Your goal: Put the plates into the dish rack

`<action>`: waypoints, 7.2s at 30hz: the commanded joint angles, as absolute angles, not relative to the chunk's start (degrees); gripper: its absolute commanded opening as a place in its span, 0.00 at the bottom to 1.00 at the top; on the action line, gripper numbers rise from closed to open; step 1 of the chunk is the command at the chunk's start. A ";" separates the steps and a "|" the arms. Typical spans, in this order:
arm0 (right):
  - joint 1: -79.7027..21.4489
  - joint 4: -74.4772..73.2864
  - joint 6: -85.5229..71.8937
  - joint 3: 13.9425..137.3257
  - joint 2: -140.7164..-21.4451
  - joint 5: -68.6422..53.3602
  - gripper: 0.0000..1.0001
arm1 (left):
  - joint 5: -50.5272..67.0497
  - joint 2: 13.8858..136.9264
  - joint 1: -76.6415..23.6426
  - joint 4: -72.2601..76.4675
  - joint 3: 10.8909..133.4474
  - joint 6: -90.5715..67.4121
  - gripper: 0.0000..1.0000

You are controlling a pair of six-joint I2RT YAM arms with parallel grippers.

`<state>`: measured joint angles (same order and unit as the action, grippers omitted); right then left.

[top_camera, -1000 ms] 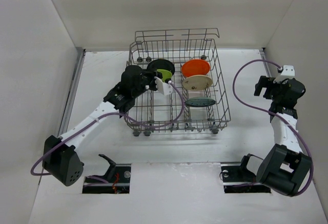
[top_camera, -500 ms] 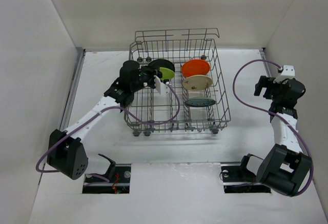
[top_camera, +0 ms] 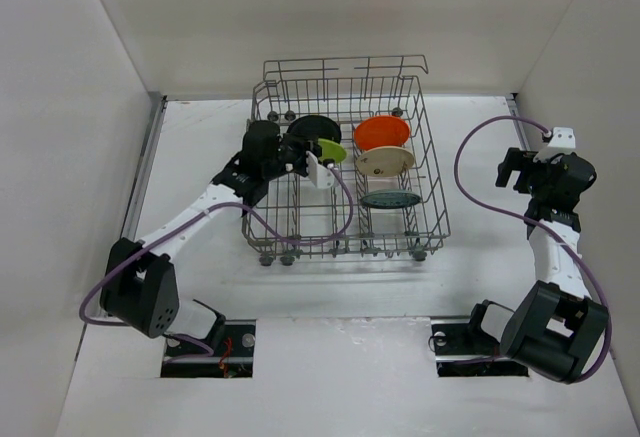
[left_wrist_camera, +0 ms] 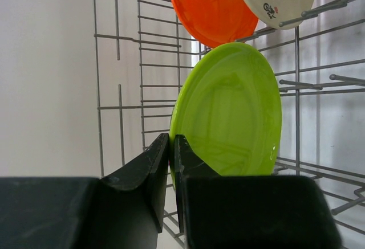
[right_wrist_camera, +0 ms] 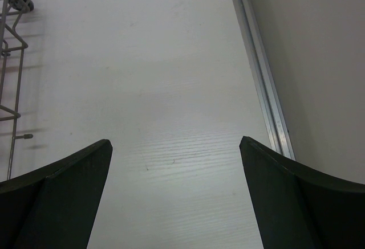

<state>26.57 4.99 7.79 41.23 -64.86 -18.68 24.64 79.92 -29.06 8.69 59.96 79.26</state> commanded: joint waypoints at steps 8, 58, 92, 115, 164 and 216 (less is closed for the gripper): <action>27.03 8.70 6.94 41.40 -64.07 -18.72 1.00 | 25.23 82.26 -27.11 15.11 55.55 77.52 0.06; 29.40 9.49 6.59 40.34 -62.49 -24.87 1.00 | -14.94 69.08 -28.82 -0.17 76.01 50.39 1.00; 29.66 9.58 6.15 40.96 -63.46 -22.85 1.00 | 30.67 93.33 24.22 -21.18 63.99 -17.14 0.50; 29.58 9.67 6.15 40.87 -63.19 -20.30 1.00 | 28.83 99.84 20.88 -20.65 60.20 -18.98 0.41; 28.17 11.25 6.77 39.90 -62.49 -18.10 1.00 | 11.44 76.04 11.94 -13.54 90.79 8.13 0.07; 28.26 11.69 6.15 39.73 -62.40 -17.75 1.00 | 32.51 61.17 -31.86 2.02 53.79 78.84 0.08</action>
